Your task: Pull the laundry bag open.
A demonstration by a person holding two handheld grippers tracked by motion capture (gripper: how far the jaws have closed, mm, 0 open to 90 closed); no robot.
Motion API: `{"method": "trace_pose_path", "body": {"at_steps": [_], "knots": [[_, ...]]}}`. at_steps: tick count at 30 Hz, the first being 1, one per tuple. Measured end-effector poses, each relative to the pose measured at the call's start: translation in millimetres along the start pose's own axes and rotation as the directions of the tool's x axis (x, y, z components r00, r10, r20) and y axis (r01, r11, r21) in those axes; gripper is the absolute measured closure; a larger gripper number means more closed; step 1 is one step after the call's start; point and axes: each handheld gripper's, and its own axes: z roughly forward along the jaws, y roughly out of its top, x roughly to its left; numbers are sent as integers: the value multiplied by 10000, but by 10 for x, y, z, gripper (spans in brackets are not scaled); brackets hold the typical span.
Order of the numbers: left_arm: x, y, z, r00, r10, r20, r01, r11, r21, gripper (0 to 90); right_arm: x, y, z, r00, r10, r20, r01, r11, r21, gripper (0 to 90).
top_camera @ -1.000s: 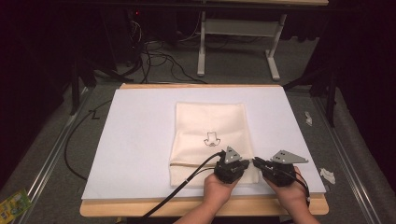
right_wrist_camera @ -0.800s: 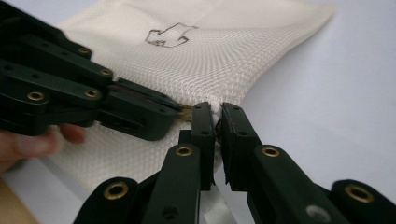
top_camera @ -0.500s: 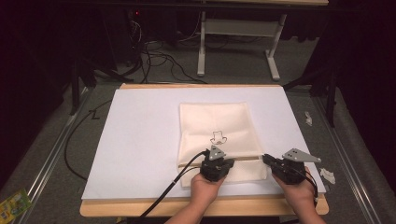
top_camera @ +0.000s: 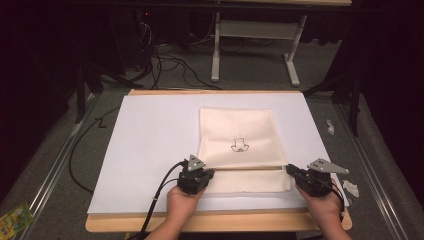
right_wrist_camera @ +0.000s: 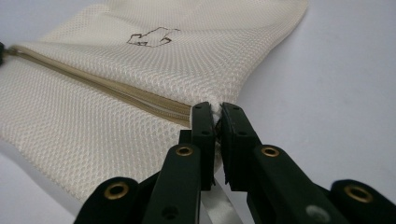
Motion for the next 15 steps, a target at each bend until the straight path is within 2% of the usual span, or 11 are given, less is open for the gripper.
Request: {"method": "trace_pose_path", "body": {"at_steps": [4,7,8,10,13,15], "knots": [[225,-84,-159,9993,-244,-267,252,9993,272,874,-26,-1,12,9999,56,120,-56,10000,21,860],[367,-147,-240,9992,-382,-134,387,9986,372,874,-62,-13,15,9998,160,88,-160,9999,1,859],[383,-169,-252,9996,-269,-95,272,9989,389,874,-67,-12,11,9996,287,-26,-287,9996,18,859],[390,-199,-255,9999,-123,-74,126,9992,388,873,-42,-4,10,9998,191,-72,-191,9998,-7,858],[429,-259,-250,9990,-422,172,420,9990,160,870,-21,1,6,10000,23,-67,-23,10000,-55,854],[432,-260,-266,9986,-418,314,422,9991,-109,866,-16,-36,13,10000,-6,-54,6,9999,120,843]]}}
